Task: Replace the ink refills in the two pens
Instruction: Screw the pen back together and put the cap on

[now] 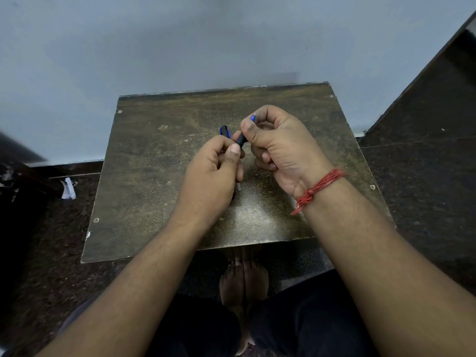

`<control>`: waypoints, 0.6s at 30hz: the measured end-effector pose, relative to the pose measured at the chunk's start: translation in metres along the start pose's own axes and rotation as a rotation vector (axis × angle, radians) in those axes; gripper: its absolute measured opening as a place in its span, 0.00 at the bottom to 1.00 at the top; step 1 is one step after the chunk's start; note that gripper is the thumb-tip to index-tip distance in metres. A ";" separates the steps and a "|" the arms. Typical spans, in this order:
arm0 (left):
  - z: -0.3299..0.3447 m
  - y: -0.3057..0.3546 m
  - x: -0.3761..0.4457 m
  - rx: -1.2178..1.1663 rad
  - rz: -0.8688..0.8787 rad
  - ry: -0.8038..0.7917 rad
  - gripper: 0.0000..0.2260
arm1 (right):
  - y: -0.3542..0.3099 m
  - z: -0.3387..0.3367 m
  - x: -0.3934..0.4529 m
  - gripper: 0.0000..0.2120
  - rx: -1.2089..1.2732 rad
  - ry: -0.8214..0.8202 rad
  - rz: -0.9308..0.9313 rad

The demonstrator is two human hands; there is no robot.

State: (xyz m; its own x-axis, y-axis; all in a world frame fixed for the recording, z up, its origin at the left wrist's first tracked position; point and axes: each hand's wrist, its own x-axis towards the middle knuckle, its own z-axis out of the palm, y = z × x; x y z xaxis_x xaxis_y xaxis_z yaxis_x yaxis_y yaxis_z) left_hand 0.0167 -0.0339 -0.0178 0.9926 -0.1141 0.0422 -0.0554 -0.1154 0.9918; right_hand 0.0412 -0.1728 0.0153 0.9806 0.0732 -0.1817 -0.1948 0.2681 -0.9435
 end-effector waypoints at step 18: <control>-0.001 0.005 -0.002 0.219 -0.022 0.102 0.08 | 0.004 0.001 0.002 0.05 -0.336 0.192 -0.098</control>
State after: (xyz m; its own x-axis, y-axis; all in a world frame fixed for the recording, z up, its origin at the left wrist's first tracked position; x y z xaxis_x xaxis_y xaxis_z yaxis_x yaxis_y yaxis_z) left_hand 0.0143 -0.0334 -0.0131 0.9990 -0.0104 0.0436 -0.0446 -0.3292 0.9432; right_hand 0.0426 -0.1703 0.0116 0.9865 -0.1261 -0.1048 -0.1137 -0.0661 -0.9913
